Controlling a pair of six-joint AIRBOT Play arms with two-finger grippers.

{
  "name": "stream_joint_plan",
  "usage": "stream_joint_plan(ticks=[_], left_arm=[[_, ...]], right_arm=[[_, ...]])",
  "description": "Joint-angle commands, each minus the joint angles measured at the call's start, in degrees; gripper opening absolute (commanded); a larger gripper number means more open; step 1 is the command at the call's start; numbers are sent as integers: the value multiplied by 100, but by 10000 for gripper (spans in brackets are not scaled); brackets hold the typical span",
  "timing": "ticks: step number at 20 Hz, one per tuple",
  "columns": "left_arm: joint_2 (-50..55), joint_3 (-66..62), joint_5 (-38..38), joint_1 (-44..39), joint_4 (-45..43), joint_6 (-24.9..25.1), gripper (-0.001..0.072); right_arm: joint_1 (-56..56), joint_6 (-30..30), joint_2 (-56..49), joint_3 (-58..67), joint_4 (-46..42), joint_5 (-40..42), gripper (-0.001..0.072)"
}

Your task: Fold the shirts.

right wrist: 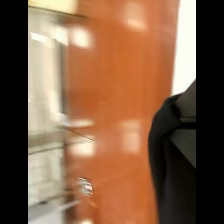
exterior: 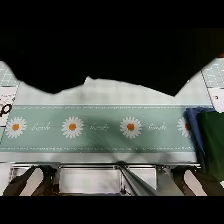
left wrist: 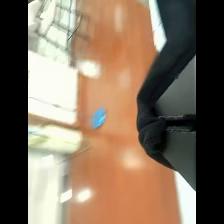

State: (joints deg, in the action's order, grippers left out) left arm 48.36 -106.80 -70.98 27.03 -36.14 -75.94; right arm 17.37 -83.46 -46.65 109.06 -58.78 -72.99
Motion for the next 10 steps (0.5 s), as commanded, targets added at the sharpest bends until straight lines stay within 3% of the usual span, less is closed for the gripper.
stream_joint_plan(ticks=[1,6,10], left_arm=[[-898,-372,103,-352,-1287,-293,17],[-1897,-365,-553,-2350,-4216,-1128,17],[-2057,17,-1370,-2920,-5519,-1488,17]], right_arm=[[-2,-39,754,144,-343,-308,29],[-2,-149,1290,61,-684,-1080,29],[-2,-212,1432,-260,-776,-1502,29]])
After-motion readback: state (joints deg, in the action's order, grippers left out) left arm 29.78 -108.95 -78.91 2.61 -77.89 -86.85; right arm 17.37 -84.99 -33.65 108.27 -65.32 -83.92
